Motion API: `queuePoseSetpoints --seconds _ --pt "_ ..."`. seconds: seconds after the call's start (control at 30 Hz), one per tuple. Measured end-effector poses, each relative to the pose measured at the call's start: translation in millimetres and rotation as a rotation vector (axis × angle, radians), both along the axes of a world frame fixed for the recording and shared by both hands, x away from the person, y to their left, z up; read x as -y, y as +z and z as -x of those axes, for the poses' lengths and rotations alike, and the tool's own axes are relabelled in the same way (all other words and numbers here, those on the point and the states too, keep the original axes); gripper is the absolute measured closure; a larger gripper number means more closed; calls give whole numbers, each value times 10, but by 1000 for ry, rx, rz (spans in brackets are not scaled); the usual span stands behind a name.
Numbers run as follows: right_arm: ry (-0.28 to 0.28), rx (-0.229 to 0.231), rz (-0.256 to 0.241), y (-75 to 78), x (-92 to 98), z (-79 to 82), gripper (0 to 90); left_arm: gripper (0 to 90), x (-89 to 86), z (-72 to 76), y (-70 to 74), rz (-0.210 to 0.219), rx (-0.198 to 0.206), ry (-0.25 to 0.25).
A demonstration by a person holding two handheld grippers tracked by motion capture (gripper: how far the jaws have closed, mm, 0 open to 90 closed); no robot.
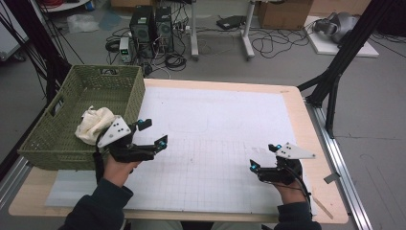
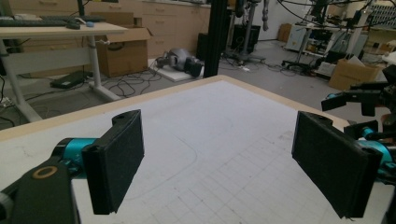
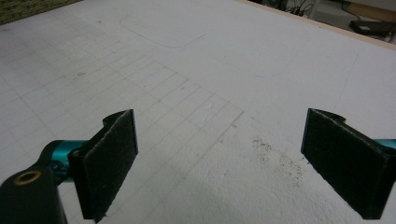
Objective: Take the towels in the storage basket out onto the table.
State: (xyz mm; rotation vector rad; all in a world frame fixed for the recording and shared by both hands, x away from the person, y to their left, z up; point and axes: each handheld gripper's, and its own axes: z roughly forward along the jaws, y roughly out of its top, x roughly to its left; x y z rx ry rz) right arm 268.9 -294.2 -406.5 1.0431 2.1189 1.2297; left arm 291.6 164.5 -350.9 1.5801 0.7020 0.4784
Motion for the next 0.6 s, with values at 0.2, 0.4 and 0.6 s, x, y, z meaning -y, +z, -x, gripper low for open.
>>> queuePoseSetpoints --seconds 0.2,0.4,0.6 --pt "6 -6 0 -8 -9 -8 100 177 -112 -58 181 -10 -3 24" --pt "7 -11 -7 -9 -4 -8 100 176 -322 -108 319 -12 6 74" --pt "6 -10 -7 -13 2 -12 100 196 -705 -208 470 -36 -10 129"
